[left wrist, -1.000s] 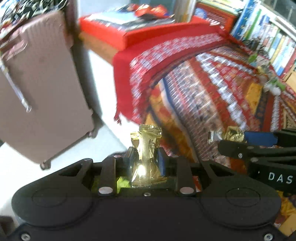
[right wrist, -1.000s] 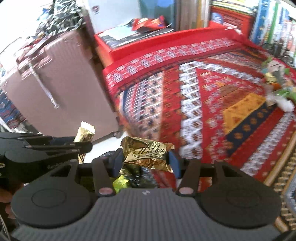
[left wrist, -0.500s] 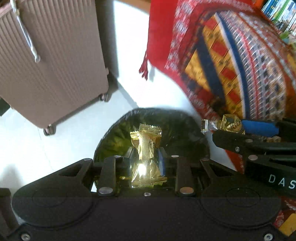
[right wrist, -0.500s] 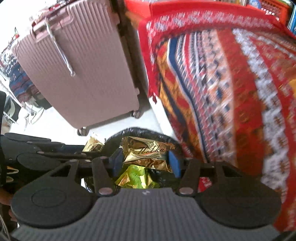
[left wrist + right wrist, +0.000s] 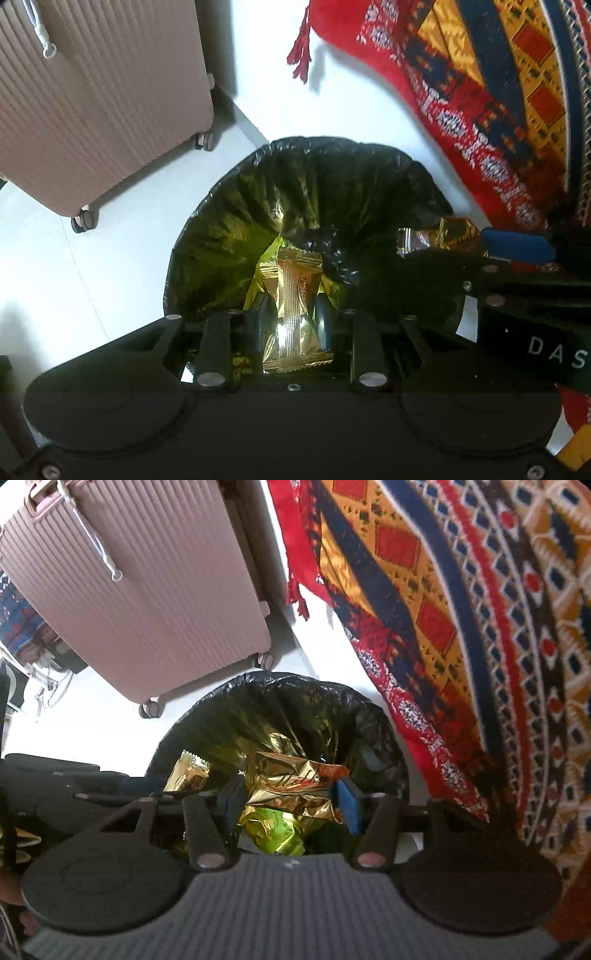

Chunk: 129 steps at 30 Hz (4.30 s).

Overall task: Collect trash
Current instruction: 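Open both tools to drop the gold wrappers into the bin, then move both tools back toward the remaining trash on the rug, then grasp the green plastic wrapper with the right tool while the left tool grasps a clear wrapper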

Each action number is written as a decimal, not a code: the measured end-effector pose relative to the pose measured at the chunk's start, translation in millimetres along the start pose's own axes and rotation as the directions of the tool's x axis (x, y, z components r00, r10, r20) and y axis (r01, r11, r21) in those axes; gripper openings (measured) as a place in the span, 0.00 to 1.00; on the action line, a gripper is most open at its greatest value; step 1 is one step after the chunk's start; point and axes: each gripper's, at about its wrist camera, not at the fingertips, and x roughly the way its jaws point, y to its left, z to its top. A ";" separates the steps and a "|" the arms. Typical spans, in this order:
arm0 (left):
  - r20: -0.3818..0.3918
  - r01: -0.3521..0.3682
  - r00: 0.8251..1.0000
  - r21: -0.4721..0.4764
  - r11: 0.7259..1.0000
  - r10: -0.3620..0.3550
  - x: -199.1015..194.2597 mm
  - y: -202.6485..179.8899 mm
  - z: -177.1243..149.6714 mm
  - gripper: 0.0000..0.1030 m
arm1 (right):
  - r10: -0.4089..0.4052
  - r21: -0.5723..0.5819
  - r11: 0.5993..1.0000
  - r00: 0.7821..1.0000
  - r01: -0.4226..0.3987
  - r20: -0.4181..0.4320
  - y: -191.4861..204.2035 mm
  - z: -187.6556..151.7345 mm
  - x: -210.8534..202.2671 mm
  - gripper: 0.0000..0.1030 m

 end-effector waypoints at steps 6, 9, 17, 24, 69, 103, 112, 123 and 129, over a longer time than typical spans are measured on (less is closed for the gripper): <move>-0.022 0.036 0.999 -0.004 0.999 -0.036 6.6 5.6 -2.3 0.32 | 0.004 0.020 1.000 1.000 -0.004 0.017 1.4 1.2 0.3 0.73; -0.006 0.026 1.000 0.017 1.000 -0.026 3.0 3.9 -2.0 0.43 | 0.000 0.028 1.000 1.000 0.000 0.019 0.1 1.8 -2.3 0.74; 0.032 0.002 0.999 0.034 0.999 -0.003 -16.8 2.5 1.8 0.61 | -0.024 0.050 0.999 0.998 0.021 0.051 -1.6 1.7 -20.3 0.76; 0.095 -0.031 0.995 0.041 0.999 0.027 -49.8 0.6 10.0 0.82 | -0.028 0.077 0.997 0.995 0.020 0.101 -2.4 1.9 -53.9 0.79; 0.391 0.153 0.850 0.458 0.876 -0.353 -219.4 -261.2 152.8 0.82 | -0.494 0.558 0.798 0.776 0.227 0.392 -192.3 50.2 -306.0 0.83; 0.211 0.268 0.908 0.374 0.888 -0.363 -116.8 -413.1 247.2 0.40 | -0.446 0.701 0.697 0.857 0.151 0.259 -368.3 100.7 -241.3 0.74; 0.187 0.301 0.902 0.377 0.876 -0.390 -103.2 -424.9 249.3 0.41 | -0.397 0.709 0.696 0.883 0.113 0.249 -381.6 103.0 -222.7 0.73; 0.189 0.346 0.883 0.358 0.867 -0.430 -98.0 -425.1 251.1 0.46 | -0.354 0.712 0.698 0.901 0.075 0.252 -391.0 110.5 -201.6 0.68; 0.185 0.340 0.886 0.368 0.866 -0.426 -98.7 -424.6 249.4 0.19 | -0.326 0.695 0.717 0.908 0.056 0.263 -391.8 115.4 -196.2 0.42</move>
